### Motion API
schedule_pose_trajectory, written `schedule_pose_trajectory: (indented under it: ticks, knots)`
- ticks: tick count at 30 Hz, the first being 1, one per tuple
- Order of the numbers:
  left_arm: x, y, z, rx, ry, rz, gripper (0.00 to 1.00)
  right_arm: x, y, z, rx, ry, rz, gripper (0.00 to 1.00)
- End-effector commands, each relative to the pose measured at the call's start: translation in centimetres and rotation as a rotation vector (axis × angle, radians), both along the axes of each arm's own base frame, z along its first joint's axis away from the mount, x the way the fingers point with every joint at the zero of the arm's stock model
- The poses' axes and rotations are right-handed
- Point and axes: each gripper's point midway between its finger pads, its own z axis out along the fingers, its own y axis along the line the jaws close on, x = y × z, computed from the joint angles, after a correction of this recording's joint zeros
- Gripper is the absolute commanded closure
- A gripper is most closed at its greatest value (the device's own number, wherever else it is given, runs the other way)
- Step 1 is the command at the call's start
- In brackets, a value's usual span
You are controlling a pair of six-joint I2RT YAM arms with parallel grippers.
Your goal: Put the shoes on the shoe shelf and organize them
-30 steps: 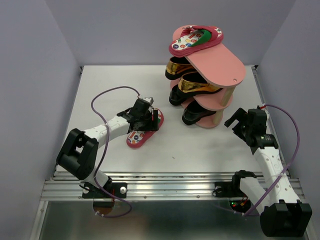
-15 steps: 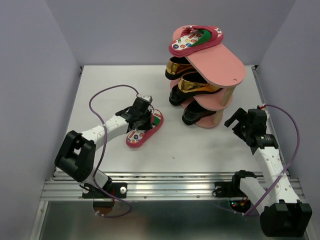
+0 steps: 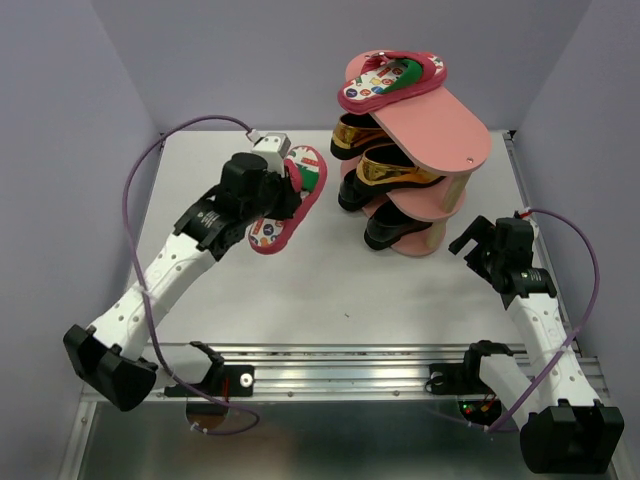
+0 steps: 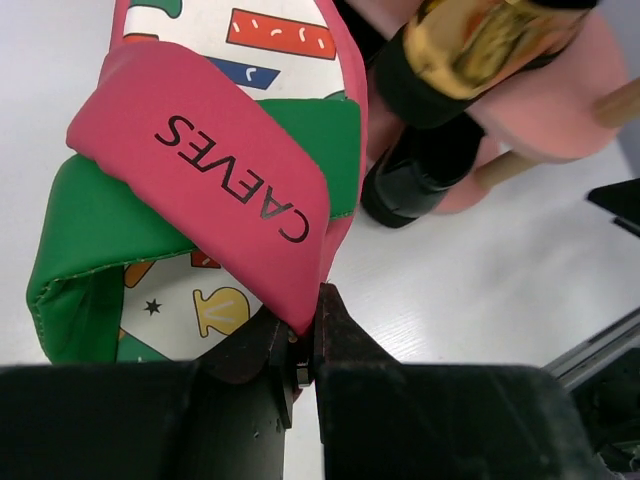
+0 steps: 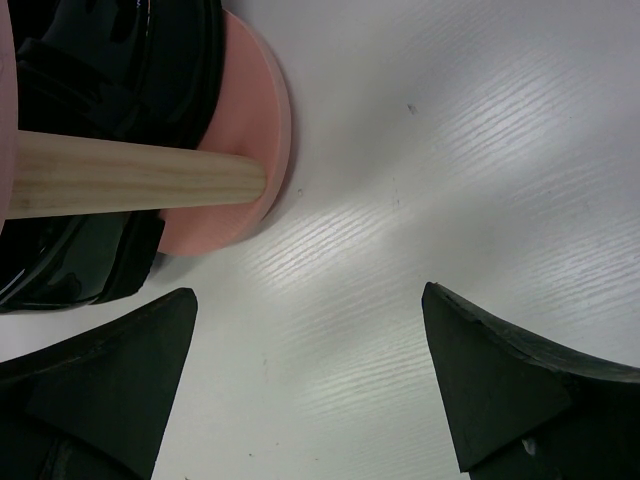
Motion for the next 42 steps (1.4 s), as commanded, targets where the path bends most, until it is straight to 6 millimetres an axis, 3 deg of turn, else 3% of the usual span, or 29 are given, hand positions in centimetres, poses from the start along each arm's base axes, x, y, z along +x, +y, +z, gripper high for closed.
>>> schedule_pose_trajectory:
  ticks: [1,6,8,10,11,12,13,14,15,16,17,19,20,22,24,26,30,42]
  knots:
    - [-2.1,0.2,11.0,-0.121,-0.278,-0.09,1.0,1.0,0.1,1.1,-0.002,-0.052,0.012,0.0]
    - [-3.0,-0.5,17.4,-0.214,-0.396,-0.148,1.0,1.1,0.2,1.2,0.003,-0.055,0.016,0.0]
    - [-3.5,-1.7,20.8,-0.263,-0.45,-0.207,1.0,1.3,0.1,1.4,-0.002,-0.058,0.016,0.0]
    - [-2.9,-3.3,21.9,-0.267,-0.464,-0.245,1.0,1.3,0.1,1.7,-0.003,-0.062,0.015,0.0]
    - [-3.3,-3.4,24.4,-0.291,-0.512,-0.254,1.0,1.3,0.0,2.0,-0.004,-0.068,0.013,0.0]
    - [-2.8,-4.4,25.6,-0.298,-0.531,-0.278,1.0,1.4,0.0,2.1,-0.003,-0.073,0.01,0.0]
    - [-2.1,-5.4,24.5,-0.283,-0.505,-0.295,1.0,1.3,0.1,2.2,-0.001,-0.075,0.01,0.0]
    - [-2.4,-5.6,26.5,-0.301,-0.539,-0.306,1.0,1.3,0.0,2.2,-0.003,-0.075,0.01,0.0]
    - [-2.1,-7.0,27.6,-0.313,-0.556,-0.345,1.0,1.3,0.0,2.1,-0.004,-0.072,0.007,0.0]
    - [-1.3,-8.3,26.1,-0.295,-0.518,-0.361,1.0,1.2,0.0,2.1,-0.005,-0.069,0.006,0.0]
    - [-1.9,-8.4,28.3,-0.317,-0.559,-0.374,1.0,1.2,-0.1,2.1,-0.008,-0.067,0.004,0.0]
    - [-1.4,-11.2,27.9,-0.313,-0.549,-0.427,1.0,1.1,-0.2,2.0,-0.01,-0.064,-0.001,0.0]
    - [-1.2,-12.1,28.8,-0.318,-0.573,-0.443,1.0,1.0,-0.2,2.1,-0.011,-0.064,-0.003,0.0]
    - [-2.2,-13.2,30.5,-0.348,-0.621,-0.49,1.0,1.0,-0.3,2.1,-0.014,-0.065,-0.006,0.0]
    - [-1.8,-14.6,30.1,-0.355,-0.624,-0.519,1.0,1.0,-0.3,2.2,-0.014,-0.067,-0.006,0.0]
    - [-1.9,-15.3,30.8,-0.38,-0.649,-0.544,1.0,1.0,-0.3,2.0,-0.014,-0.059,-0.004,0.0]
    - [-1.6,-17.2,30.3,-0.394,-0.667,-0.613,1.0,1.1,-0.3,1.9,-0.017,-0.057,-0.003,0.0]
    - [-1.4,-19.7,30.1,-0.448,-0.69,-0.708,1.0,1.1,-0.3,1.2,-0.018,-0.043,0.003,0.0]
